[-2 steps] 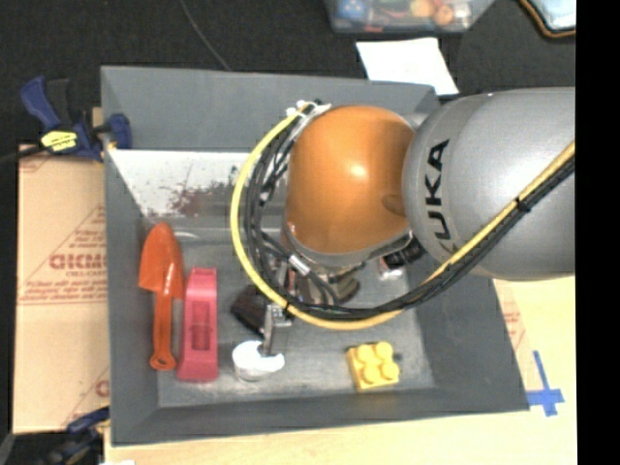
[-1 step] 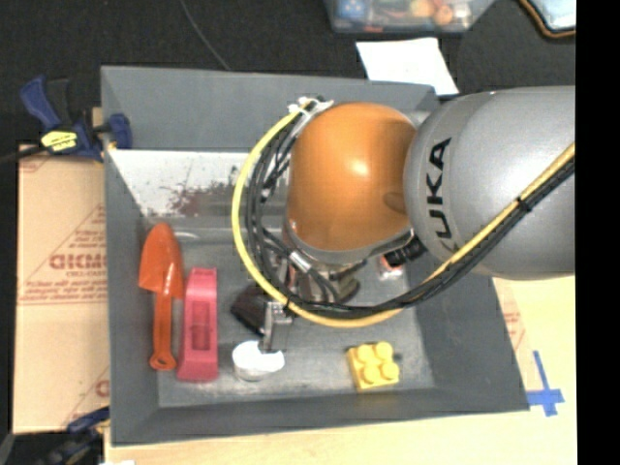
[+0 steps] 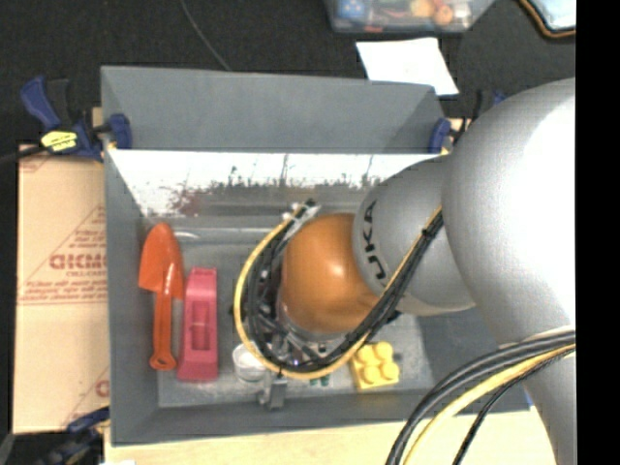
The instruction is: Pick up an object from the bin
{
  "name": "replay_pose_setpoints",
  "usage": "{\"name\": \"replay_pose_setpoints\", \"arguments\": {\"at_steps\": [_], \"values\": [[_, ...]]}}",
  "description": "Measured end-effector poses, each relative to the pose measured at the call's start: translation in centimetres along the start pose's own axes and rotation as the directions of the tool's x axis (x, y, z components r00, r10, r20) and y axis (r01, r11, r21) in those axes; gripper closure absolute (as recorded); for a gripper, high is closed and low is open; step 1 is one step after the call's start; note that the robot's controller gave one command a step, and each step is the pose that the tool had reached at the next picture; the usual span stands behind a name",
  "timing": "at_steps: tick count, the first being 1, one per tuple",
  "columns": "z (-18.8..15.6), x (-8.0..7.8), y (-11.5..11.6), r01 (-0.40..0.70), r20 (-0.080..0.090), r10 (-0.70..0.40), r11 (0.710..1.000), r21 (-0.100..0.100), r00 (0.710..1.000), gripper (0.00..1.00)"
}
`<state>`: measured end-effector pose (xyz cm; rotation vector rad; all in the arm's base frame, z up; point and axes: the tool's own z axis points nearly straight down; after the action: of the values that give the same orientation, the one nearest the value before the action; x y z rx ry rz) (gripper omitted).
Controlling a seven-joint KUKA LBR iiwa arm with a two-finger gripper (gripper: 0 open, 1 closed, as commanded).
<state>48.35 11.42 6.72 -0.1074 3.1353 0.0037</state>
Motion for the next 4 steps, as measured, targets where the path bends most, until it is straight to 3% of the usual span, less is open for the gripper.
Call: {"name": "replay_pose_setpoints", "arguments": {"at_steps": [1,2,3,4], "values": [[-0.53,0.71,-0.22,-0.014,0.024,0.014,1.0,-0.005,1.0,0.0],[-0.41,-0.07,-0.05,-0.008,0.013,0.008,1.0,-0.004,1.0,0.0],[-0.58,0.36,-0.22,-0.018,0.025,0.018,1.0,-0.007,1.0,0.0],[-0.52,-0.1,-0.14,-0.017,0.019,0.018,1.0,-0.006,1.0,1.0]]}}
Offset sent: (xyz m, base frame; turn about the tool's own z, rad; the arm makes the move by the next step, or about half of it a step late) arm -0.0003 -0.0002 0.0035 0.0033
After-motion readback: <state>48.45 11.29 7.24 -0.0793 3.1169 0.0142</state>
